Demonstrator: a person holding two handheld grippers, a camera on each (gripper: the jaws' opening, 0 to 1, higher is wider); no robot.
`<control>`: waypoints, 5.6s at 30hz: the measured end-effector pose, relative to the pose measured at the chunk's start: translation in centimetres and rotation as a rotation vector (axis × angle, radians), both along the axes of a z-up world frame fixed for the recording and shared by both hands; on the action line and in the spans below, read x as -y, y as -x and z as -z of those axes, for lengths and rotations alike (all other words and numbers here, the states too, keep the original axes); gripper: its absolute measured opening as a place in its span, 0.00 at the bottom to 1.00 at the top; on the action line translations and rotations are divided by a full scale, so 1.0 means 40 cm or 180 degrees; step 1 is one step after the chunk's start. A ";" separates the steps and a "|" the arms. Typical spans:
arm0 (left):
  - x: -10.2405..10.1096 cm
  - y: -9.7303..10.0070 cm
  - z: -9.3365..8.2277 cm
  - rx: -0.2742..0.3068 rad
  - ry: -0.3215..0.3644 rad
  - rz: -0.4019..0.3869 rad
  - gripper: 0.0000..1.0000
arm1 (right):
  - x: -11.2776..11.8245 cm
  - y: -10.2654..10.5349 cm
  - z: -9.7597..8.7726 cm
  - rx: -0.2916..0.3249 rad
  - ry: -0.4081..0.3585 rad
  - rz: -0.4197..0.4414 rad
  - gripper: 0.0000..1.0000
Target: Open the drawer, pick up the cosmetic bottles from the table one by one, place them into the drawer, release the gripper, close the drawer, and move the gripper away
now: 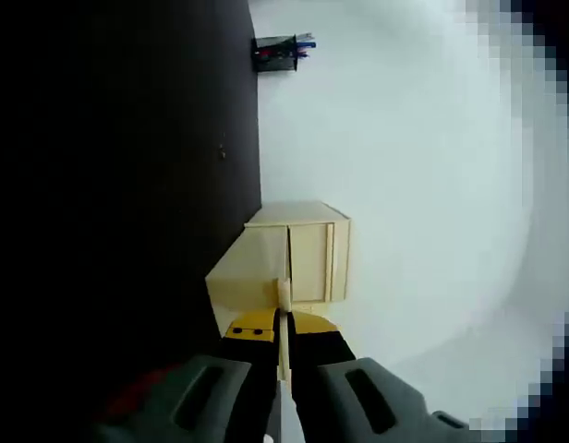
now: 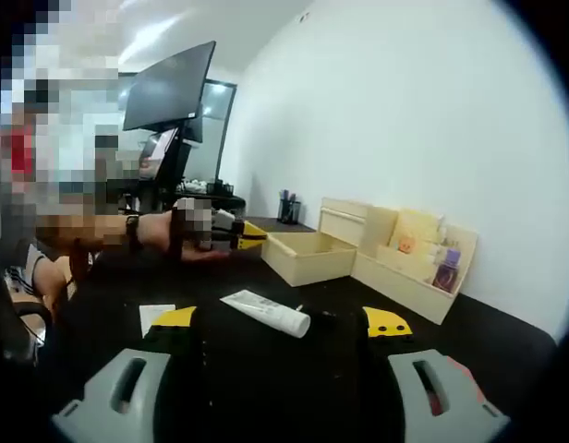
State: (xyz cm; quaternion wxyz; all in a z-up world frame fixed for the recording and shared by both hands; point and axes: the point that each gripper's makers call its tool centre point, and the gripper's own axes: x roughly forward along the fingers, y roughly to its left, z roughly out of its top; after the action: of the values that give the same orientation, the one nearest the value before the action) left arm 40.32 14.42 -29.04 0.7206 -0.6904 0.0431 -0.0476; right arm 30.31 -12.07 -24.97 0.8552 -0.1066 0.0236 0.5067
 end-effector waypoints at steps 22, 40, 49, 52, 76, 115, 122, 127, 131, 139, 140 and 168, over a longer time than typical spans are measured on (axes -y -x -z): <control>0.012 0.061 -0.003 -0.0041 0.0009 0.0158 0.05 | 0.000 0.007 0.006 0.0009 0.0038 -0.0020 0.63; 0.026 0.081 -0.017 0.0109 -0.0315 0.0279 0.07 | -0.023 0.035 0.021 0.0047 0.0069 -0.0049 0.63; 0.220 0.172 -0.099 0.0748 -0.1837 0.0936 0.23 | -0.026 0.041 0.014 0.0078 0.0046 -0.0081 0.63; 0.264 0.185 -0.121 0.0874 -0.2273 0.1029 0.26 | -0.026 0.040 0.017 0.0077 0.0053 -0.0080 0.63; 0.430 0.232 -0.056 0.1431 -0.4518 0.2222 0.37 | -0.008 0.008 0.005 -0.0005 -0.0005 -0.0001 0.58; 0.427 0.198 0.085 0.1112 -0.5380 0.3205 0.28 | -0.011 0.015 0.008 -0.0031 0.0055 -0.0056 0.58; 0.446 0.230 0.081 0.1269 -0.5559 0.3252 0.25 | -0.007 0.010 0.013 -0.0074 0.0042 -0.0049 0.58; 0.453 0.245 0.040 0.1431 -0.5391 0.3183 0.12 | -0.002 0.003 0.020 -0.0081 0.0082 -0.0061 0.56; 0.446 0.248 0.057 0.1378 -0.5489 0.3188 0.12 | -0.004 0.001 0.027 -0.0084 0.0123 -0.0061 0.55; 0.443 0.251 0.065 0.1417 -0.5870 0.3086 0.16 | -0.012 0.004 0.036 -0.0088 0.0173 -0.0081 0.55; 0.440 0.250 0.067 0.1419 -0.5928 0.3087 0.17 | -0.014 0.005 0.038 -0.0090 0.0179 -0.0091 0.55; 0.487 0.325 0.079 0.1830 -0.5311 0.3817 0.25 | -0.044 0.077 0.068 -0.0185 0.0221 -0.0669 0.33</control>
State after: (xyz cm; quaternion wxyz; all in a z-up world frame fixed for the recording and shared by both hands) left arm 27.32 -5.06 -32.20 0.8075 0.1924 0.2232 -0.5110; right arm 27.22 -10.33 -27.70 0.7921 -0.1233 0.0546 0.5953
